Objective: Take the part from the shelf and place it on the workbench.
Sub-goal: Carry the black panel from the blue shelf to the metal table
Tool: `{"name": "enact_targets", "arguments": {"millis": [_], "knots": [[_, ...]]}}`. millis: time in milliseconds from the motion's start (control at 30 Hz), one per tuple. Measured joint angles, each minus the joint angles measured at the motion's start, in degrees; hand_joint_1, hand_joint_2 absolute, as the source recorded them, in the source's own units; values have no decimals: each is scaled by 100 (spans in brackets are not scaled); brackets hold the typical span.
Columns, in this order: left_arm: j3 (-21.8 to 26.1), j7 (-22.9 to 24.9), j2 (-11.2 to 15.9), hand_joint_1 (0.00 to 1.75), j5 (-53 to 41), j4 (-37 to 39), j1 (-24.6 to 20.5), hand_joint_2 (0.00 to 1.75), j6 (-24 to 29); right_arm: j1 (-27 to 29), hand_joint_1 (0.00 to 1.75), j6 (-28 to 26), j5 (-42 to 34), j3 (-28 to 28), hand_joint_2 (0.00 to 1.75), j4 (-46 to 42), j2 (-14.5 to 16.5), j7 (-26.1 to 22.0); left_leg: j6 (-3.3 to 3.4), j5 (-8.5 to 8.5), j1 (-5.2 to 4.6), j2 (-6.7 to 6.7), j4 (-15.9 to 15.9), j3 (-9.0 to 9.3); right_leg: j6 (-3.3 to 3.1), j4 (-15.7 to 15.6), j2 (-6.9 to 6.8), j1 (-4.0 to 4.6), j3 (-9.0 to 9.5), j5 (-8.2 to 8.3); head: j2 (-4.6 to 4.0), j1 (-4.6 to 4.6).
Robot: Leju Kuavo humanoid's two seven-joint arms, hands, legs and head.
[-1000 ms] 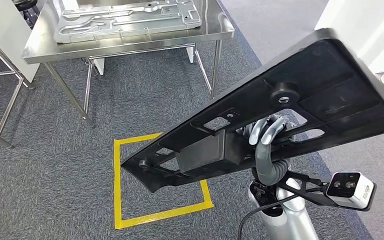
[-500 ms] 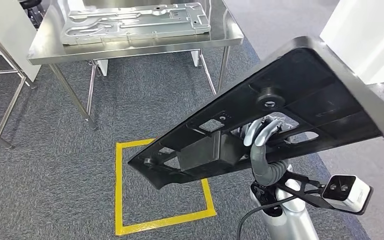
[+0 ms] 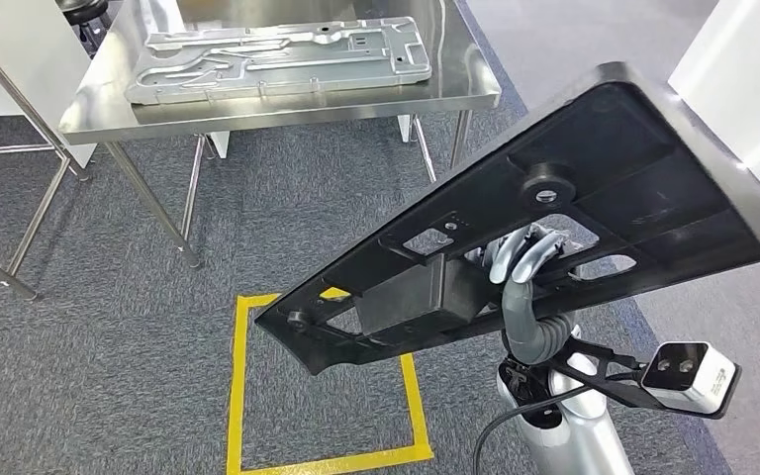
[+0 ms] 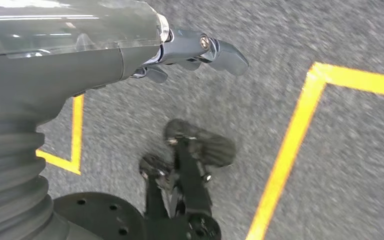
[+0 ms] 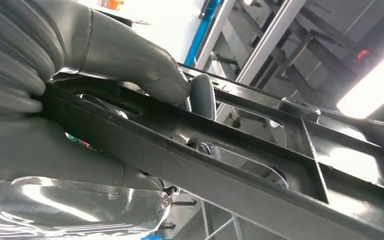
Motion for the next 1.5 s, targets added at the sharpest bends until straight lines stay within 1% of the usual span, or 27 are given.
{"name": "enact_targets", "arguments": {"millis": [33, 67, 133, 200, 267, 333, 367, 400, 433, 500, 567, 667, 733, 833, 900, 933, 1000, 1033, 1067, 1133, 1200, 1267, 1333, 1400, 1433, 1467, 1500], "knots": [[0, -2, 3, 0, 0, 0, 5, 175, 0, -7, 175, -2, -7, 1, 175, 8, -1, 0, 32, 232, -26, 8, -224, 40, 25, -3, 6, 7, 50, -59, 0, 1], [0, -3, 5, 0, 0, 0, 9, 175, 0, -14, 175, -7, -13, 1, 175, 13, -3, 2, 60, 356, -47, 15, -337, 59, 54, -4, 14, 9, 87, -96, 0, 0], [-1, -9, 4, 0, -2, -1, 0, 175, 0, -31, 175, -20, -22, 2, 175, 11, -8, 2, 112, 325, -51, 13, -384, 128, 121, 29, 24, 18, 120, -108, 0, -1], [-1, -16, 3, 0, -4, -1, -13, 175, -1, -50, 175, -28, -25, 2, 175, 1, -12, 2, 176, 292, -25, 8, -454, 243, 171, 305, 11, 14, 15, -91, 0, 1], [-1, -21, 2, 0, -7, -1, -20, 175, -2, -66, 175, -38, -26, 2, 175, -5, -15, -1, 217, 230, -7, 6, -504, 356, 223, 949, -2, -11, -380, -251, 0, 2], [-1, -24, 2, 0, -8, -1, -18, 175, -2, -61, 175, -58, -26, 3, 175, -5, -18, 0, 226, 141, -4, 3, -512, 448, 278, 1571, -5, -47, -883, -552, 0, 2], [-1, -25, 1, 0, -8, -1, -15, 175, -2, -55, 175, -73, -23, 3, 175, -5, -19, 2, 222, 93, -2, -1, -511, 504, 300, 1684, -6, -66, -1047, -611, 0, 2], [-1, -24, 1, 0, -8, -1, -12, 175, -1, -51, 175, -92, -17, 3, 175, -5, -20, 3, 213, 42, 1, -5, -511, 571, 317, 1618, -8, -81, -1120, -546, 0, 2], [-1, -23, -2, 0, -8, -1, -12, 175, -1, -50, 175, -109, -9, 4, 175, -5, -20, 3, 199, -11, 7, -10, -511, 649, 327, 1363, -9, -92, -1095, -342, 0, 2], [-1, -19, -8, 0, -7, -1, -16, 175, 3, -47, 175, -133, 18, 4, 175, -3, -21, 3, 151, -129, 12, -18, -505, 811, 311, 614, -21, -96, -912, 236, 0, 2], [-1, -17, -11, 0, -7, -1, -27, 175, 9, -39, 175, -140, 45, 5, 175, -2, -21, 2, 77, -219, 7, -21, -521, 891, 235, 181, -34, -67, -803, 496, 0, 3], [-1, -15, -12, 0, -7, -1, -32, 175, 13, -23, 175, -149, 62, 8, 175, -7, -21, 1, -33, -247, 4, -9, -469, 953, 92, 86, -25, -57, -705, 497, 0, 1], [-1, -15, -18, 0, -5, 0, -39, 175, 17, -19, 175, -149, 66, 11, 175, -10, -20, 0, -72, -378, 15, 9, -154, 850, 21, 56, -28, -67, -576, 448, 0, -1], [-1, -15, -25, 0, 3, 0, -41, 175, 34, -2, 175, -142, 72, 31, 175, -8, -19, -1, -96, -777, 20, 18, 862, 203, -31, 47, -39, -47, -451, 332, 0, -1], [-1, -11, -26, 0, 8, 0, -21, 175, 40, 11, 175, -136, 75, 49, 175, 0, -19, -1, -86, -759, 19, 18, 1105, -102, -40, 48, -32, -28, -355, 244, 0, -1], [-1, -9, -27, 0, 10, 0, -14, 175, 42, 14, 175, -136, 75, 59, 175, 2, -18, -1, -69, -579, 17, 18, 912, -106, -37, 48, -29, -21, -289, 194, 0, -1], [0, -3, -24, 0, 9, -1, -8, 175, 42, 12, 175, -137, 75, 77, 175, 5, -13, -1, -10, -63, -1, 24, 181, 82, -14, 47, -30, -10, -147, 90, 0, 0], [0, -2, -23, 0, 8, -1, -9, 175, 42, 9, 175, -140, 75, 84, 175, 7, -10, -1, 17, 58, -24, 31, -113, 163, 12, 45, -27, -8, -96, 43, 0, 0], [0, 1, -22, 0, 5, -1, -9, 175, 42, 8, 175, -145, 76, 88, 175, 9, -7, 0, 49, 109, -51, 37, -283, 221, 49, 32, -25, -10, -61, 0, 0, 0], [-1, 2, -25, 0, -3, -1, -4, 175, 42, 6, 175, -162, 80, 91, 175, 10, -4, 0, 120, 55, -80, 35, -377, 293, 132, 52, -19, -12, 10, -26, 0, 1], [-1, 1, -26, 0, -8, -1, -3, 175, 42, -1, 175, -195, 94, 93, 175, 0, -3, -1, 200, 93, -57, 21, -449, 443, 196, 216, -24, -17, 38, -28, 0, 1], [-1, -1, -26, 0, -13, -1, -23, 175, 42, -15, 175, -229, 112, 94, 175, -10, -2, -3, 253, 43, -40, 16, -488, 588, 251, 724, -26, -33, -232, -123, 0, 1], [-1, -1, -26, 0, -18, -1, -34, 175, 38, -11, 175, -245, 125, 94, 175, -12, -1, -1, 272, -45, -40, 11, -495, 677, 298, 1407, -27, -47, -755, -384, 0, 2], [-1, -1, -27, 0, -20, -1, -24, 175, 34, 3, 175, -249, 131, 94, 175, -11, -1, 1, 264, -158, -40, -1, -495, 793, 312, 1649, -29, -53, -1139, -558, 0, 2], [-1, -1, -27, 0, -19, -1, -18, 175, 33, 6, 175, -249, 132, 94, 175, -11, -1, 0, 255, -223, -40, -7, -495, 875, 306, 1499, -30, -54, -1198, -483, 0, 2], [-1, -1, -28, 0, -19, -1, -16, 175, 32, 5, 175, -249, 132, 94, 175, -12, -1, 0, 244, -295, -40, -12, -496, 970, 285, 1190, -31, -49, -1180, -269, 0, 2], [-1, -1, -32, 0, -18, 0, -12, 175, 29, 6, 175, -249, 133, 94, 175, -11, -1, 0, 231, -366, -40, -15, -501, 1051, 250, 818, -33, -39, -1126, 90, 0, 2]]}}
